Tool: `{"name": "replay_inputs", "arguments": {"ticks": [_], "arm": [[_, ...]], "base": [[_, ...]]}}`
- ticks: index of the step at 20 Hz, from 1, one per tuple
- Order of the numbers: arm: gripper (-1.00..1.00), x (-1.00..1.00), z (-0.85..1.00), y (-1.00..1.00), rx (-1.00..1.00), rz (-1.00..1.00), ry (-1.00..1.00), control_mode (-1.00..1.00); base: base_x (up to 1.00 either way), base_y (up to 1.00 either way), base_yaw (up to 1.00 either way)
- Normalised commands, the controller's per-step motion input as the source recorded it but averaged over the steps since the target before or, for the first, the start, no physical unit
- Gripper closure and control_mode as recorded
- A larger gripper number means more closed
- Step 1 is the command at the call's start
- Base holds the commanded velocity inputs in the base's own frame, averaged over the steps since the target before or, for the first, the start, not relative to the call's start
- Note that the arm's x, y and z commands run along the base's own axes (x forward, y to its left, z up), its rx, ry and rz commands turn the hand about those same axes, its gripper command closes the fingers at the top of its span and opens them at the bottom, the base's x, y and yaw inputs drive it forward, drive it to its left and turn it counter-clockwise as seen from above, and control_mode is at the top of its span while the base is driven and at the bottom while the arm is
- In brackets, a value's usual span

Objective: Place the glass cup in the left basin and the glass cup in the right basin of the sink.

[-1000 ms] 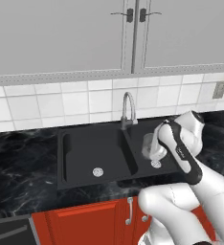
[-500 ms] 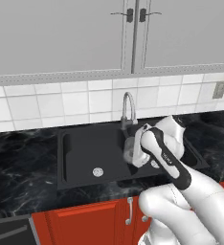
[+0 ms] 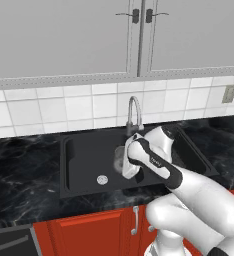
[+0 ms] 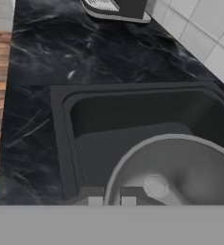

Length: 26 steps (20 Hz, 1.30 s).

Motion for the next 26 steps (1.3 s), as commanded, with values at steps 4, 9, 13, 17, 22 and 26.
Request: {"name": "replay_inputs", "arguments": {"ticks": [4, 9, 13, 17, 22, 26], "arm": [[1.00, 0.48, -0.22, 0.34, 0.00, 0.04, -0.04, -1.00], [1.00, 0.40, -0.23, 0.32, 0.00, 0.03, -0.04, -1.00], [1.00, 0.39, -0.25, 0.28, 0.00, 0.03, -0.01, -1.00], [1.00, 0.33, -0.22, 0.29, -0.01, 0.02, 0.00, -1.00], [1.00, 0.25, -0.13, 0.21, -0.02, 0.01, 0.00, -1.00], [1.00, 0.36, -0.11, 0.09, -0.02, 0.01, 0.00, -1.00]], "base": [[0.00, 0.00, 0.00], [0.00, 0.00, 0.00], [0.00, 0.00, 0.00], [0.00, 0.00, 0.00], [0.00, 0.00, 0.00], [0.00, 0.00, 0.00]]}}
